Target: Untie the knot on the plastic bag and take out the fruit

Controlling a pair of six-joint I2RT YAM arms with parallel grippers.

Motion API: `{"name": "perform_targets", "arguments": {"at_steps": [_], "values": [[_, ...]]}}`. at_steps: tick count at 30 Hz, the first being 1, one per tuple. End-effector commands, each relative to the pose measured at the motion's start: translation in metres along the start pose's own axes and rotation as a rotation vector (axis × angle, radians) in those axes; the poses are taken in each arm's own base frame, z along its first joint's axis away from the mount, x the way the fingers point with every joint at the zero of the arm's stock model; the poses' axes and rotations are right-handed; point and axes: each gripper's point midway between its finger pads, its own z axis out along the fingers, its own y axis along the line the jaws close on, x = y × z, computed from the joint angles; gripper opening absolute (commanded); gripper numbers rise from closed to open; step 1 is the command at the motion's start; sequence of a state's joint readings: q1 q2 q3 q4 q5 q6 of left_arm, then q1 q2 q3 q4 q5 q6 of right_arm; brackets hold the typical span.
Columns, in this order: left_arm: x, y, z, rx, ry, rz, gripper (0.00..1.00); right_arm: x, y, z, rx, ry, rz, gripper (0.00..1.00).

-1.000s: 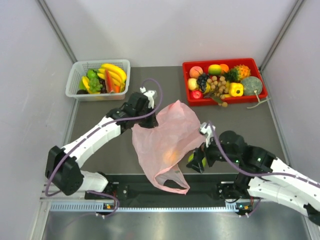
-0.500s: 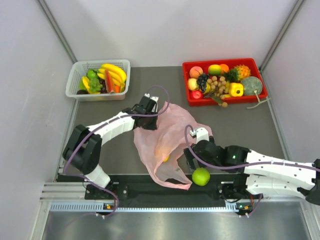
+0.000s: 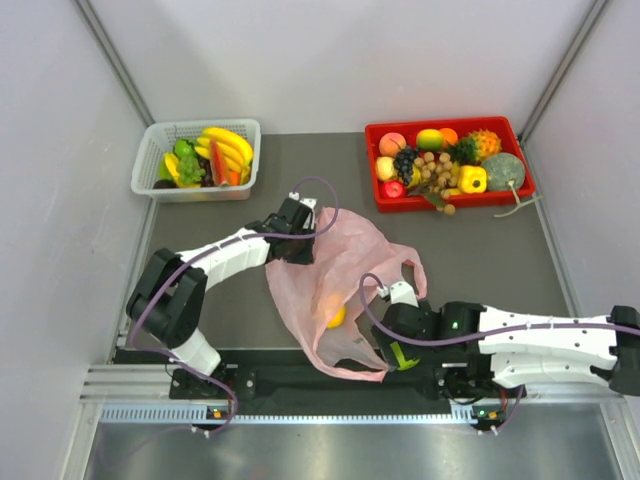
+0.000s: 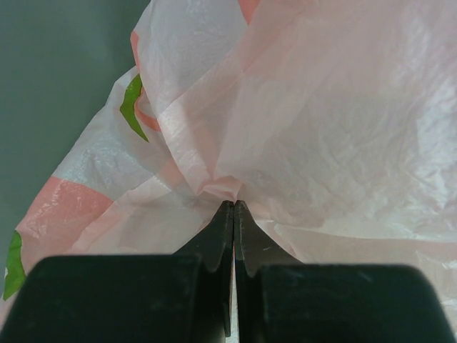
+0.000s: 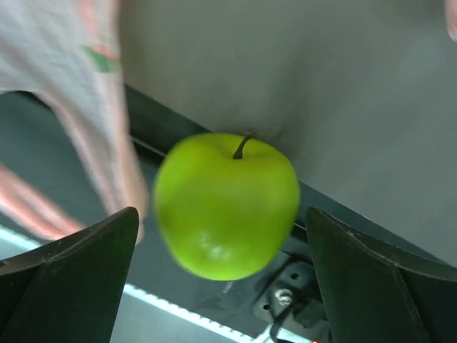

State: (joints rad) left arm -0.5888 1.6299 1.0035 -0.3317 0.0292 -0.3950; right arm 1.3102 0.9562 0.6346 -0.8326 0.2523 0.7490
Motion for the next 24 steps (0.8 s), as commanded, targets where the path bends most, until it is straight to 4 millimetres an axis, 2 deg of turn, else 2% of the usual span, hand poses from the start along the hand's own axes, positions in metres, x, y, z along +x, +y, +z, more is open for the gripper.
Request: {"name": "perform_targets", "arguments": {"at_steps": [1, 7, 10, 12, 15, 16, 17, 18, 19, 21, 23, 24], "values": [[-0.014, -0.008, -0.007, 0.041, -0.067, -0.012, 0.0, 0.008, -0.021, 0.005, 0.128, 0.006, 0.044, 1.0], [-0.012, -0.007, -0.01, 0.04, -0.069, -0.006, 0.0, 0.021, -0.009, 0.033, 0.084, 0.047, 0.044, 1.0], [-0.013, -0.007, -0.012, 0.043, -0.076, -0.006, 0.0, 0.015, 0.0, 0.039, 0.046, 0.023, 0.048, 1.0], [-0.013, -0.007, -0.012, 0.046, -0.073, -0.007, 0.0, 0.014, 0.002, 0.039, 0.032, 0.025, 0.057, 0.93], [-0.011, -0.007, -0.013, 0.047, -0.071, -0.005, 0.0, 0.007, 0.001, 0.032, 0.018, 0.015, 0.077, 0.58], [-0.011, -0.007, -0.014, 0.047, -0.071, -0.003, 0.0, 0.004, 0.0, 0.028, 0.019, 0.007, 0.085, 0.29], [-0.011, -0.006, -0.014, 0.047, -0.073, -0.003, 0.0, -0.001, -0.007, 0.021, 0.035, -0.015, 0.093, 0.18], [-0.011, -0.007, -0.015, 0.051, -0.071, -0.003, 0.0, -0.013, -0.005, 0.011, 0.027, -0.05, 0.102, 0.11], [-0.012, -0.006, -0.015, 0.052, -0.074, -0.002, 0.0, -0.028, -0.012, 0.002, 0.045, -0.107, 0.113, 0.03], [-0.01, -0.005, -0.014, 0.053, -0.067, -0.002, 0.0, -0.056, -0.017, -0.021, 0.06, -0.18, 0.123, 0.02], [-0.01, -0.005, -0.012, 0.055, -0.062, -0.006, 0.0, -0.089, -0.038, -0.038, 0.111, -0.273, 0.14, 0.0], [-0.009, -0.006, -0.011, 0.063, -0.057, -0.007, 0.0, -0.116, -0.039, -0.054, 0.098, -0.346, 0.163, 0.0]]}}
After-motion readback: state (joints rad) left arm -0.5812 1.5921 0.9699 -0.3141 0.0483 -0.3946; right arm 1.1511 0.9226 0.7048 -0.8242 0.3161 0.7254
